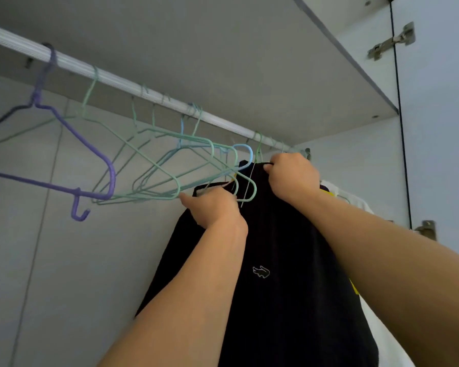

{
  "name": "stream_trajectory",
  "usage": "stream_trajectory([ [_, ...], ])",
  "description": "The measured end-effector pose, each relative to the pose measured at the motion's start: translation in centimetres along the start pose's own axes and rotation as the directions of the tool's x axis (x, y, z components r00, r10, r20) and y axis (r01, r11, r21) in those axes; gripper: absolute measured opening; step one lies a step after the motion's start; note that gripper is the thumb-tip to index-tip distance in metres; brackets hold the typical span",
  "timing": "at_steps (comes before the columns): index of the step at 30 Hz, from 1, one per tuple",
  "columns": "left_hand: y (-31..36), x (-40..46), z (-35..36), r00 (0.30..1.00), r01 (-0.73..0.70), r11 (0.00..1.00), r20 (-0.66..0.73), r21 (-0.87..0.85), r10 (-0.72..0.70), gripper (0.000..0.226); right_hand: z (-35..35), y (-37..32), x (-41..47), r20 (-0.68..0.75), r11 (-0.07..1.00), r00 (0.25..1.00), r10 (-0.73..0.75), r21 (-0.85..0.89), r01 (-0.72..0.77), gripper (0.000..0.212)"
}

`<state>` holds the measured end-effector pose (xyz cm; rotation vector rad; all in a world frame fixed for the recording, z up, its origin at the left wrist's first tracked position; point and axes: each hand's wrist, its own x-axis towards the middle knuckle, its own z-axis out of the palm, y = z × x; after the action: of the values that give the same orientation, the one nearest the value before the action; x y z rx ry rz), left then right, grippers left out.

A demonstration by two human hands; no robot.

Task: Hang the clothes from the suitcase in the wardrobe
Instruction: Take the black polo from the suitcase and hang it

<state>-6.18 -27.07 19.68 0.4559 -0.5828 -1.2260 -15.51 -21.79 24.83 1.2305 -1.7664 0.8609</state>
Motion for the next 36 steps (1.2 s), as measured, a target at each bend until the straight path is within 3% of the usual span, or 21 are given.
stream_trajectory([
  [10,-1.2,1.9,-0.3,0.987,0.162,0.986,0.005,-0.049,-0.162,0.029,2.4,-1.6,4.8,-0.099,0.997,0.992,0.08,-0.013,-0.081,0.028],
  [14,-1.3,2.2,-0.4,0.978,0.208,0.976,0.04,-0.07,-0.206,0.031,1.9,-1.4,5.2,-0.107,0.994,0.988,0.111,0.022,-0.109,0.033],
  [25,-2.5,2.3,-0.5,0.984,0.161,0.986,0.087,-0.04,-0.157,0.027,2.4,2.7,-0.5,-0.071,0.992,0.989,0.13,0.015,-0.129,0.037],
  [32,-2.6,1.4,-1.0,0.962,0.251,0.951,0.158,-0.18,-0.224,0.033,1.7,3.8,-3.1,0.066,0.965,0.982,0.176,0.186,-0.185,0.034],
  [36,-5.8,0.4,-2.6,0.977,0.174,0.985,0.121,0.008,-0.174,0.023,1.9,6.1,-7.8,0.197,0.941,0.958,0.208,0.227,-0.251,0.031],
])
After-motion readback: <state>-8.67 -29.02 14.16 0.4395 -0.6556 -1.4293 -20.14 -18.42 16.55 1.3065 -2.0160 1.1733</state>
